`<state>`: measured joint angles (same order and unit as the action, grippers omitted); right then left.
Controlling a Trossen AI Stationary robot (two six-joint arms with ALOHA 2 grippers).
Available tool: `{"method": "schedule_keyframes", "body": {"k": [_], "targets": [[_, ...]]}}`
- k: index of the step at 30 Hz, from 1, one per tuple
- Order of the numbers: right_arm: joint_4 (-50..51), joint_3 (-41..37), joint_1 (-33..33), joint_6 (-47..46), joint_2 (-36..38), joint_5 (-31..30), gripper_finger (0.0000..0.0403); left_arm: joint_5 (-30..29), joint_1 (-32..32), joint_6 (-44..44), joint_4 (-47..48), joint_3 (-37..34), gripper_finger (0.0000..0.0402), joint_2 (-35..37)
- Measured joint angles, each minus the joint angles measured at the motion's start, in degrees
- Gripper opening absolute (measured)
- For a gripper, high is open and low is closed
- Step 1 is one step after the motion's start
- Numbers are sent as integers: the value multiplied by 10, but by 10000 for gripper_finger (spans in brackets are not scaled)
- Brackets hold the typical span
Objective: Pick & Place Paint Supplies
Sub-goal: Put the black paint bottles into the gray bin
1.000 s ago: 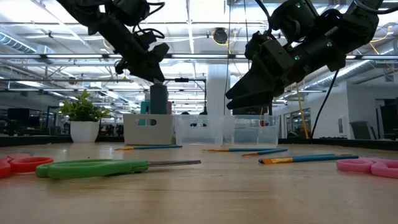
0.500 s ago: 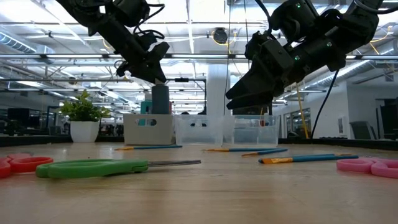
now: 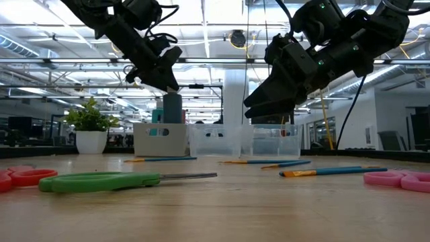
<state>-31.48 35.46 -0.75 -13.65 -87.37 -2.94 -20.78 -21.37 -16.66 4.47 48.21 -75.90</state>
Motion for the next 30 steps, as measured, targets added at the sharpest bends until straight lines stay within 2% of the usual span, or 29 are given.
{"method": "schedule_keyframes", "body": {"k": [14,22,30], "targets": [[0,0,0,0,0,0,293,0,0,3,-2,0,132,-1],[0,0,0,0,0,-2,293,12,-1,24,-45,-1,133,-49],[0,0,0,0,0,-1,293,15,-5,25,-52,-1,134,-53]]}}
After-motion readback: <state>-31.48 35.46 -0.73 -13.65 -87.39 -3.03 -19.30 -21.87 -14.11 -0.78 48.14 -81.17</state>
